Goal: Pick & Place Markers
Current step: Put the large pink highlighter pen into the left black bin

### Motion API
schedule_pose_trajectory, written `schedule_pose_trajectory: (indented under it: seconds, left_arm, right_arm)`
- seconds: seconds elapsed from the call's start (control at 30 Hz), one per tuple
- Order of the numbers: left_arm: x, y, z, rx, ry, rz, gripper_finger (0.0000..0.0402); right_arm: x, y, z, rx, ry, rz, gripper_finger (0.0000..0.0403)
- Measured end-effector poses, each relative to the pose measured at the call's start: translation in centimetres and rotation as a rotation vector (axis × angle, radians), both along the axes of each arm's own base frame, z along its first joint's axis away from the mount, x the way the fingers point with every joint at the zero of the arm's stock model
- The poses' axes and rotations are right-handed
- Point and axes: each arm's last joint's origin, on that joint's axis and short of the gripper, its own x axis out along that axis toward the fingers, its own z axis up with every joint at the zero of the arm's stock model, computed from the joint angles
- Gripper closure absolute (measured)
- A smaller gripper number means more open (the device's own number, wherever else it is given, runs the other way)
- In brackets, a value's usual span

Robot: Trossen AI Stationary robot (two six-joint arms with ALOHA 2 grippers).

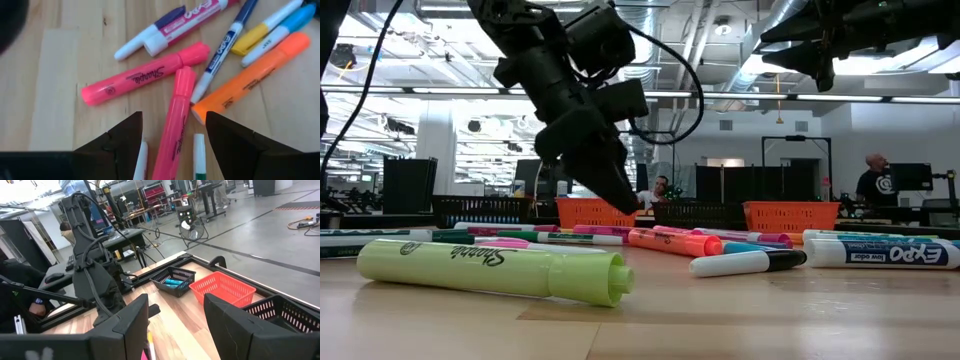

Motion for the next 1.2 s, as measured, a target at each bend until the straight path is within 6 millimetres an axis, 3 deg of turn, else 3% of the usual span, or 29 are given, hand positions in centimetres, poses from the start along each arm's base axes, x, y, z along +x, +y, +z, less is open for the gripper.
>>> schedule_pose_trajectory:
  seconds: [0.4, 0.67, 1.2]
  left_arm:
    - [0.6, 1.2, -2.7, 0.004, 0.06, 0.031, 0.0186]
    - [0.7, 1.1, -2.9, 0.002, 0.062, 0.027, 0.0193]
    - [0.8, 0.9, -3.0, -0.003, 0.052, 0.017, 0.031]
  right_arm:
    - [0.0, 0.0, 0.0, 0.001, -0.005, -0.002, 0.0219]
    - [0.0, 0.0, 0.0, 0.001, -0.005, -0.004, 0.0219]
    - [0.0, -0.1, 0.0, -0.002, -0.004, -0.032, 0.0219]
